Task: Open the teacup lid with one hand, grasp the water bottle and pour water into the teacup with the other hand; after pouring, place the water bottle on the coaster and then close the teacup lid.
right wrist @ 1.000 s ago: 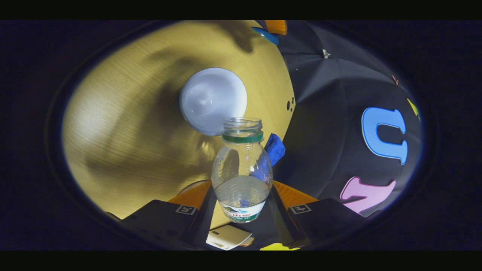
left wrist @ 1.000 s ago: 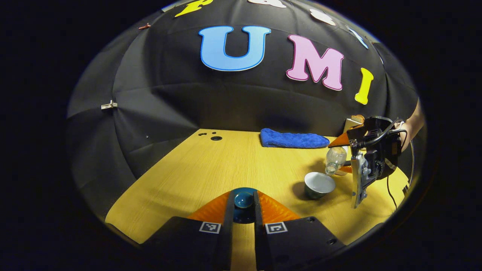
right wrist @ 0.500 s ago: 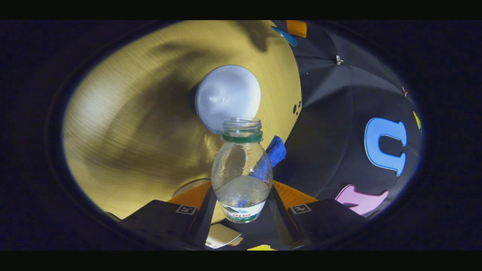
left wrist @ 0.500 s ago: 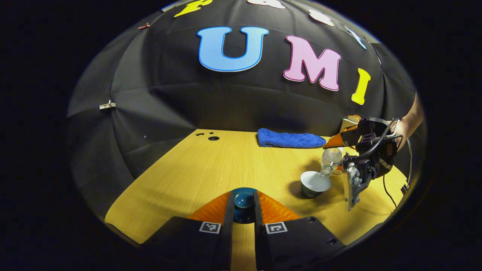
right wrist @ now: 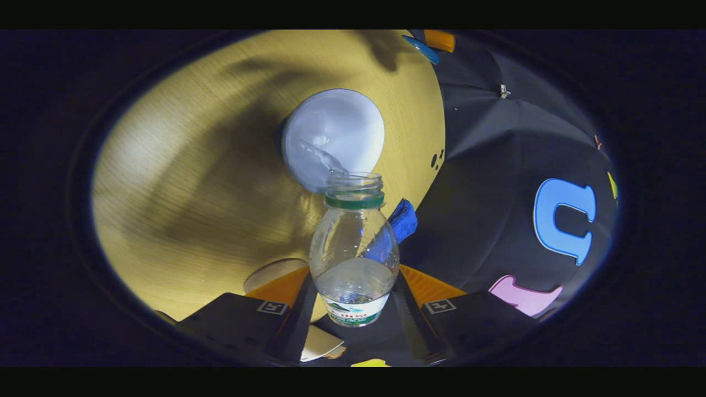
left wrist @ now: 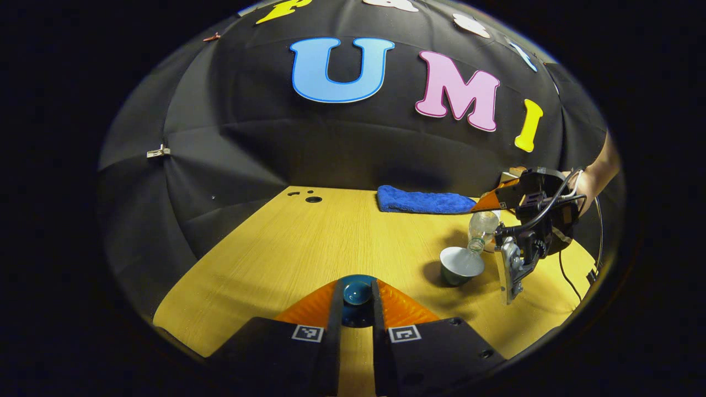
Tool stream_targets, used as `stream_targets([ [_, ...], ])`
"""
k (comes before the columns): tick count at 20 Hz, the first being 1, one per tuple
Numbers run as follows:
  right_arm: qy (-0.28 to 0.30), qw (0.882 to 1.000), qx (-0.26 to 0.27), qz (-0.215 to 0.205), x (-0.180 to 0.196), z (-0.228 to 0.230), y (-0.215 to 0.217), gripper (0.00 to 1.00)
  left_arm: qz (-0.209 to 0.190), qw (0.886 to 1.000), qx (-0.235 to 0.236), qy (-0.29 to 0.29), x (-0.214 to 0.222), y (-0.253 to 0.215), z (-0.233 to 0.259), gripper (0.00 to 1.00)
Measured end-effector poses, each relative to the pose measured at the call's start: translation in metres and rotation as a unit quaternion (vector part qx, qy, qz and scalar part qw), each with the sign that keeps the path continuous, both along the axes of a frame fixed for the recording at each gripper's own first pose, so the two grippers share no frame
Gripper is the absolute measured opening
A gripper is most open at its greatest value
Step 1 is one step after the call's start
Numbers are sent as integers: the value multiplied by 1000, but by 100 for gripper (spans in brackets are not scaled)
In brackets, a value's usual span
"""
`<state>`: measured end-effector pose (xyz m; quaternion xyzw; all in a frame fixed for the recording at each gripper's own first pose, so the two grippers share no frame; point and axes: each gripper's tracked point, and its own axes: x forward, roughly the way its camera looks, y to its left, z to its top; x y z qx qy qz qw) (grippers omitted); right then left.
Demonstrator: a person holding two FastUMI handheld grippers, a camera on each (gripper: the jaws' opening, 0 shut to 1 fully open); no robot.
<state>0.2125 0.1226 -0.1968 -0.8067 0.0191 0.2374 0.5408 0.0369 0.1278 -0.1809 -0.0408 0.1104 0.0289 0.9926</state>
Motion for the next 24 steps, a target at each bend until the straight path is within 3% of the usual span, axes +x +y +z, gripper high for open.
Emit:
stream_targets([
  [2,-2,1000,-5,3,3,2,0,74,0,1000,0,1,1,0,0,29],
  [3,-3,1000,-7,5,4,3,1,74,1,1000,1,1,2,1,1,25],
  [13,-16,999,-35,29,9,12,10,74,2,1000,1,6,3,3,-1,28],
  [14,-17,999,-38,32,9,13,12,70,3,1000,0,8,3,4,-2,25],
  [17,-20,998,-51,42,7,13,18,74,5,1000,-2,10,1,4,-3,32],
  [18,-22,997,-56,47,6,14,20,74,6,1000,-3,11,0,4,-4,25],
  [19,-23,997,-60,49,4,13,22,78,5,1000,-2,12,-1,3,-4,29],
  [20,-24,996,-64,50,5,13,22,74,5,1000,0,13,-2,4,-5,29],
  [23,-27,995,-75,53,5,14,24,74,5,1000,-2,14,-4,2,-4,25],
  [24,-29,995,-78,53,5,16,24,74,5,1000,-2,14,-4,2,-4,29],
])
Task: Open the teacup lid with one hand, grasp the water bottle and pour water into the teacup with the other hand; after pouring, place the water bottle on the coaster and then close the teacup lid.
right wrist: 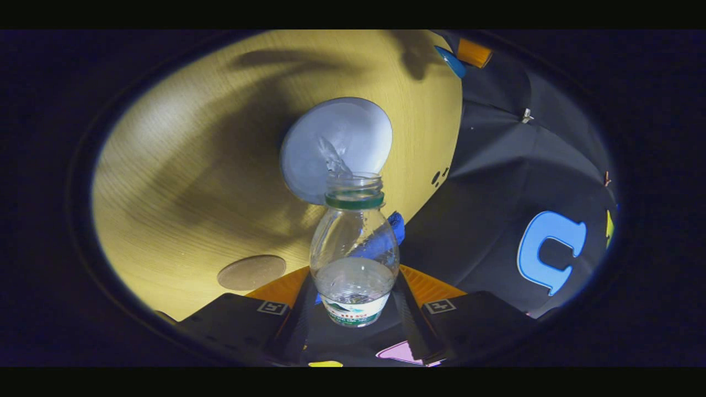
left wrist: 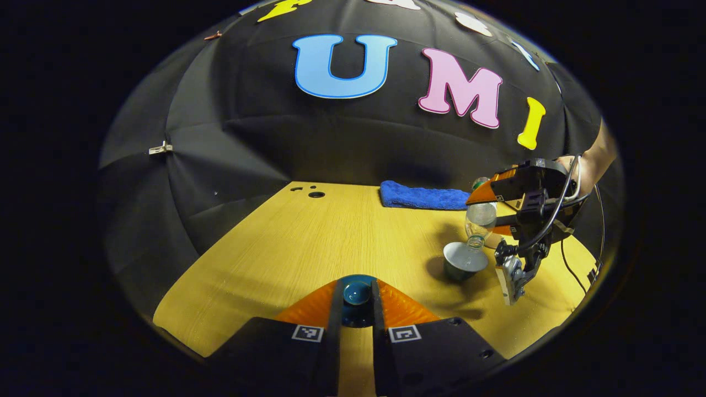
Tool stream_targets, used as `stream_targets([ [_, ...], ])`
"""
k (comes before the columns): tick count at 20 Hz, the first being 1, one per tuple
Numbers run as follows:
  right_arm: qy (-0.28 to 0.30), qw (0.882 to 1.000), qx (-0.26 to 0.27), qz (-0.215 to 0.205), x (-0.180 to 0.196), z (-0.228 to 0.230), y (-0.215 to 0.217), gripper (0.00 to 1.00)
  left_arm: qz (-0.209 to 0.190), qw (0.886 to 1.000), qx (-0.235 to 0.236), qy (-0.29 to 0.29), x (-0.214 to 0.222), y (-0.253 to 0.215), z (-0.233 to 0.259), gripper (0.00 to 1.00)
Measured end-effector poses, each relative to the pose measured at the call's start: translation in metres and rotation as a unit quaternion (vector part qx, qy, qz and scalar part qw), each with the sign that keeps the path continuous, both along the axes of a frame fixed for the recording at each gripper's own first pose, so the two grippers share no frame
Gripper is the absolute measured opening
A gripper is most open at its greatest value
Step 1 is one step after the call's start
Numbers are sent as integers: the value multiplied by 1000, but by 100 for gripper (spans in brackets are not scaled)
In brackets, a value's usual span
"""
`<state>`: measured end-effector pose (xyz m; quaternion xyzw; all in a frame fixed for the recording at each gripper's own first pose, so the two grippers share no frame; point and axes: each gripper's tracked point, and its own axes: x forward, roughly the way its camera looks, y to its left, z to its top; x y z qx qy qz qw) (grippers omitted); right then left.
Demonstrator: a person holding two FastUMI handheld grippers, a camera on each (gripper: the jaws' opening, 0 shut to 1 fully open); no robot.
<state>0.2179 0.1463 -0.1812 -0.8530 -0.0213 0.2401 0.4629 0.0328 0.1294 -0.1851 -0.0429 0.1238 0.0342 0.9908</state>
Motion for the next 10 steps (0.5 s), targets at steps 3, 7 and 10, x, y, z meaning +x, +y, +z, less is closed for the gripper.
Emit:
stream_targets([
  [3,-3,1000,-13,-1,-1,2,0,74,0,1000,0,1,-1,-2,-1,25],
  [7,-2,1000,-24,-5,2,3,-1,74,0,1000,-1,2,-3,-5,0,29],
  [10,-6,999,-32,-9,1,5,-2,74,-1,1000,-5,3,-4,-6,-1,29],
])
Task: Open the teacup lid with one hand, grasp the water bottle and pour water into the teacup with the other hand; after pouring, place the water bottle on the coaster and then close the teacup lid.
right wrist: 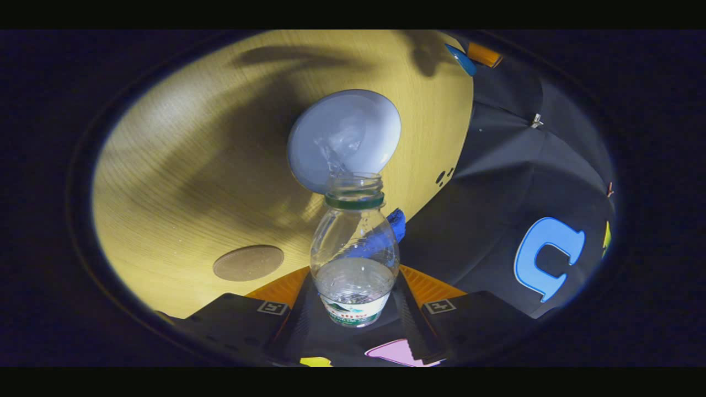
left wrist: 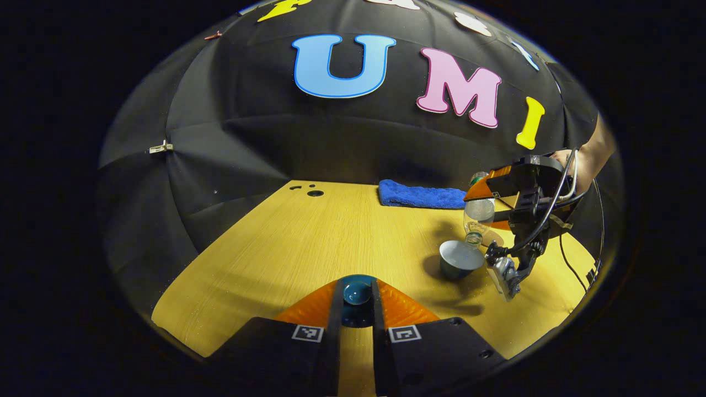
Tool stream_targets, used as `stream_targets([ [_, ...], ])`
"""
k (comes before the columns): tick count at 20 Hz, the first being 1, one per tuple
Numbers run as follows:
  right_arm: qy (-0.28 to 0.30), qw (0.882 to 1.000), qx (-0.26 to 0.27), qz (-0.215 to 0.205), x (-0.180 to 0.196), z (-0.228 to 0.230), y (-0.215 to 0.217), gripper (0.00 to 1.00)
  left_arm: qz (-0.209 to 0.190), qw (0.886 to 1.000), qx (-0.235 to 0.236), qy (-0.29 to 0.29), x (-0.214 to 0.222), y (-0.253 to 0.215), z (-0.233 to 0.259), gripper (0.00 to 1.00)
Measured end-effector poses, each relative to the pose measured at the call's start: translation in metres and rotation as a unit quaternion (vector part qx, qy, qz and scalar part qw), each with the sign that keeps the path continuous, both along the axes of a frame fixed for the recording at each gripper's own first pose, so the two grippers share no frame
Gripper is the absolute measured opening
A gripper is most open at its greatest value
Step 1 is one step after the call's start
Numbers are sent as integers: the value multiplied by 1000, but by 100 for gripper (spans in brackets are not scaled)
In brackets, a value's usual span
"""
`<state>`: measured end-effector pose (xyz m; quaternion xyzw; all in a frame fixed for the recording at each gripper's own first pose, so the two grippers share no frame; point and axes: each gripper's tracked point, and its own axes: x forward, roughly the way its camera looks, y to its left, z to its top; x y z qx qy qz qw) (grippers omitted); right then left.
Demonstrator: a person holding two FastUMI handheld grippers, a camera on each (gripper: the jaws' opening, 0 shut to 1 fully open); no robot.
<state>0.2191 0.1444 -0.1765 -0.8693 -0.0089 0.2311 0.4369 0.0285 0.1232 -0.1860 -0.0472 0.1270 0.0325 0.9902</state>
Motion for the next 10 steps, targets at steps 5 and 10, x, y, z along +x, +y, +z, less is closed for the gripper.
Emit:
stream_targets([
  [5,-2,1000,-15,12,-3,0,5,74,1,1000,-1,0,-3,0,1,28],
  [10,-18,999,-35,6,-5,5,4,74,4,1000,-2,0,-6,-1,1,28],
])
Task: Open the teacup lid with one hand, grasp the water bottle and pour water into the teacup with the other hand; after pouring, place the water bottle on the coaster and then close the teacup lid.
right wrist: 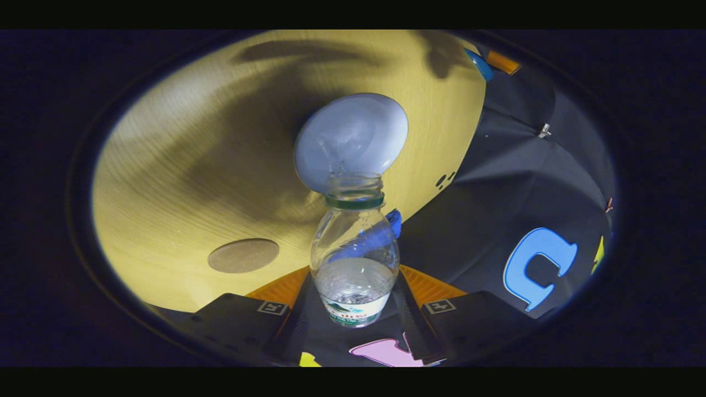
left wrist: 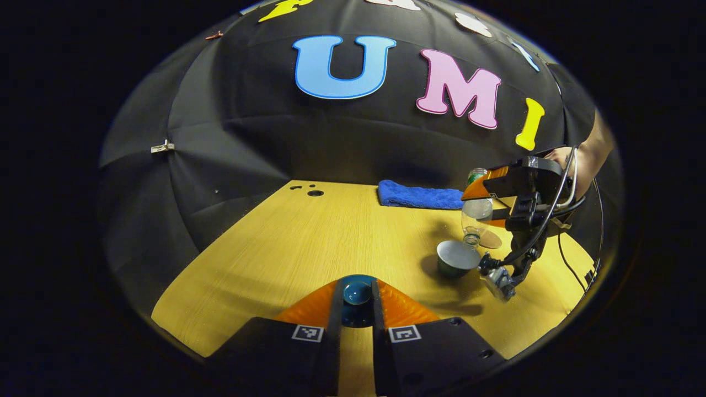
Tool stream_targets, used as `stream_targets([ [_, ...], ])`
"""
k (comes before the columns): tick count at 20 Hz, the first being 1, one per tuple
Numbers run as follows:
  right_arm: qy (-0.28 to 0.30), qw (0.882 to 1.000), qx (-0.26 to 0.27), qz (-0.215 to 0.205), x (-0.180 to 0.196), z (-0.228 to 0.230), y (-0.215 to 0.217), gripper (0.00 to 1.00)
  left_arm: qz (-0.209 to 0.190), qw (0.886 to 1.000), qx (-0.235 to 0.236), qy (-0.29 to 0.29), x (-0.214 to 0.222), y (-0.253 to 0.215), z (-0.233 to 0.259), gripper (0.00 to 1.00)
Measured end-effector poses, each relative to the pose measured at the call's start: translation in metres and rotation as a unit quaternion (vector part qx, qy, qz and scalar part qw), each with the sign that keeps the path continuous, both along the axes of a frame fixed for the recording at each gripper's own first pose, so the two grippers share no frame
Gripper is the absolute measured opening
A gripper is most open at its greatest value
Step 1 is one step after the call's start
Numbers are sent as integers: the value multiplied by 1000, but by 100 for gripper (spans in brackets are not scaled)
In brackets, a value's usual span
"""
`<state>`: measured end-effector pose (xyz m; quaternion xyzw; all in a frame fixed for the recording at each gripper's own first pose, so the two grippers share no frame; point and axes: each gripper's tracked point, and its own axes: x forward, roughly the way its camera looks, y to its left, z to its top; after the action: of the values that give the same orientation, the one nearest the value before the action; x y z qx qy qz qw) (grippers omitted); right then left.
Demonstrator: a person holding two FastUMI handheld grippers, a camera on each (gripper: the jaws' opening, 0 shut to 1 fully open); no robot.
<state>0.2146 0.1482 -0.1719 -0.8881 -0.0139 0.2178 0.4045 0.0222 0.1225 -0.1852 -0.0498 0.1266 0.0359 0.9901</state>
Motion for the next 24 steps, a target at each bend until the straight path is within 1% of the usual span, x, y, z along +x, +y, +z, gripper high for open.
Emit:
stream_targets([
  [1,-2,1000,-4,0,-1,0,0,74,2,1000,-4,1,-1,0,-1,25],
  [3,-2,1000,-8,1,0,0,1,74,7,1000,-10,2,-3,2,-3,24],
  [4,-4,1000,-9,3,-1,1,2,74,9,1000,-11,2,-6,3,-3,25],
  [5,-4,1000,-12,4,-2,2,2,74,11,1000,-11,3,-8,4,-3,28],
  [6,-5,1000,-14,5,-3,2,3,74,12,1000,-10,3,-9,5,-5,28],
  [8,-5,1000,-17,7,-5,2,5,74,14,1000,-10,3,-11,4,-4,25],
  [9,-4,1000,-18,8,-6,1,6,74,15,1000,-9,3,-12,5,-5,32],
  [11,-6,1000,-22,14,-9,2,9,74,18,1000,-8,3,-14,6,-4,28],
  [12,-6,1000,-23,15,-9,1,9,74,19,1000,-7,3,-16,6,-3,28],
  [13,-6,1000,-21,13,-9,2,9,74,19,1000,-5,3,-17,7,-3,31],
  [14,-6,1000,-19,8,-8,2,7,74,20,1000,-2,3,-17,6,-2,28],
  [16,-7,1000,-10,0,-8,5,5,74,19,1000,1,2,-16,3,1,29],
  [17,-6,1000,-4,-4,-8,7,5,74,18,1000,2,2,-16,2,3,32],
  [18,-6,1000,3,-11,-8,9,4,74,17,1000,3,1,-17,1,5,28],
  [19,-3,1000,15,-24,-10,11,0,78,17,1000,5,1,-15,-1,8,25],
  [20,4,999,37,-39,-14,11,-3,74,17,1000,8,3,-13,-2,9,25],
  [21,10,997,56,-48,-17,14,-4,74,16,1000,10,3,-12,-3,11,29],
  [22,16,995,76,-59,-18,16,-9,74,16,1000,13,1,-11,-4,15,29],
  [23,25,991,102,-77,-21,18,-12,77,15,1000,16,-3,-10,-5,21,29],
  [24,39,985,139,-99,-23,20,-16,74,14,1000,16,-6,-8,-7,26,25],
])
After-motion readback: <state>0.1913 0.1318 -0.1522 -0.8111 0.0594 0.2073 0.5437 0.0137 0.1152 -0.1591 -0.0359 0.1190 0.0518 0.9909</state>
